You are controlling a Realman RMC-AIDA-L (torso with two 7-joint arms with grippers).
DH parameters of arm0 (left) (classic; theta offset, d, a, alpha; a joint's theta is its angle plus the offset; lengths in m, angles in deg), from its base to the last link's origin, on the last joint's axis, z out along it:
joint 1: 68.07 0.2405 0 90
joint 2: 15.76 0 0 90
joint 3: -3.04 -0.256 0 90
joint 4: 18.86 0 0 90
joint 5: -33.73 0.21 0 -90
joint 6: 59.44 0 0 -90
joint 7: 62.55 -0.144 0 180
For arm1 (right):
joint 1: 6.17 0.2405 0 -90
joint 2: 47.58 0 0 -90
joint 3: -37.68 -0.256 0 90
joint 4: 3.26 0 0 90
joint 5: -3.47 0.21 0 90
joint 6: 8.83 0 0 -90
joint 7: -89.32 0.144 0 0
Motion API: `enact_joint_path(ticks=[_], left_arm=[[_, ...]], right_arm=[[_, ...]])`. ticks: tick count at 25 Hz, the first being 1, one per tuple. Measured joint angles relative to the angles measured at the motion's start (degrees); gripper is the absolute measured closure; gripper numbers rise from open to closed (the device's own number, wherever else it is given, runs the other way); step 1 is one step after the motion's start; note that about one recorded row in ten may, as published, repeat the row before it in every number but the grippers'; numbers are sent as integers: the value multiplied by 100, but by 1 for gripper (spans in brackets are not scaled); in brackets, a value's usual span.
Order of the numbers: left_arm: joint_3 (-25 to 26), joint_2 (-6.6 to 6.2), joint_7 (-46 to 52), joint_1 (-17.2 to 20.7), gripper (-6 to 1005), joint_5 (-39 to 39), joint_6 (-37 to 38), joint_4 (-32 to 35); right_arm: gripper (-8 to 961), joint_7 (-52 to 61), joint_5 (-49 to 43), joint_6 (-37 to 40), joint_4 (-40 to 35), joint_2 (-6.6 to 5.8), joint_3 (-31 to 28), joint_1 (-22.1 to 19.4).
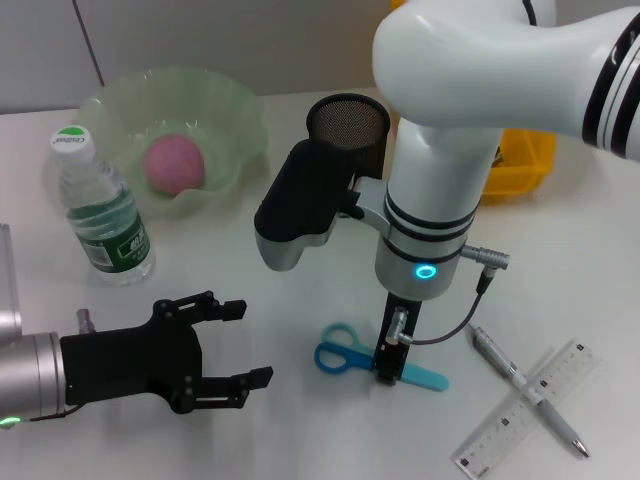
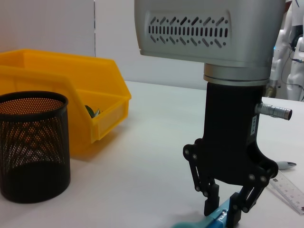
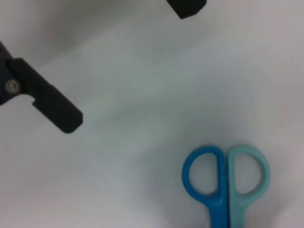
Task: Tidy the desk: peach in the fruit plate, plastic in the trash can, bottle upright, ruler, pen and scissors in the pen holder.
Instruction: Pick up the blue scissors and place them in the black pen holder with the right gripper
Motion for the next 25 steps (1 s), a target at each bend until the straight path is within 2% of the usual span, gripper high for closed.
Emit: enact_joint_path(ticks=[4,7,13,18,21,25], left_arm=[[0,1,0,15,139,-2,0,0],[0,-6,0,27,139,-9,0,2],[90,-36,5,37,139,-40,1,5],[186,-43,13,39,139,-36,1,-2],[264,-42,15,17,139,-45,0,-18],[306,-11,15,-4,139,-51,-17,-26]], right_arm=[[729,2,-10,21,-137,-2,-150,-52],[733,-40,-143,128,-328,-49,-589,-126],[736,-615,-819,515,-933,-76,-2257,-533],[733,-1443,-904,586,-1361,-90,-3490,-999],[732,-2062,-728,518,-1451,-80,-4154,-1273],[730,-2999,131,451,-1432,-82,-4863,-1669]])
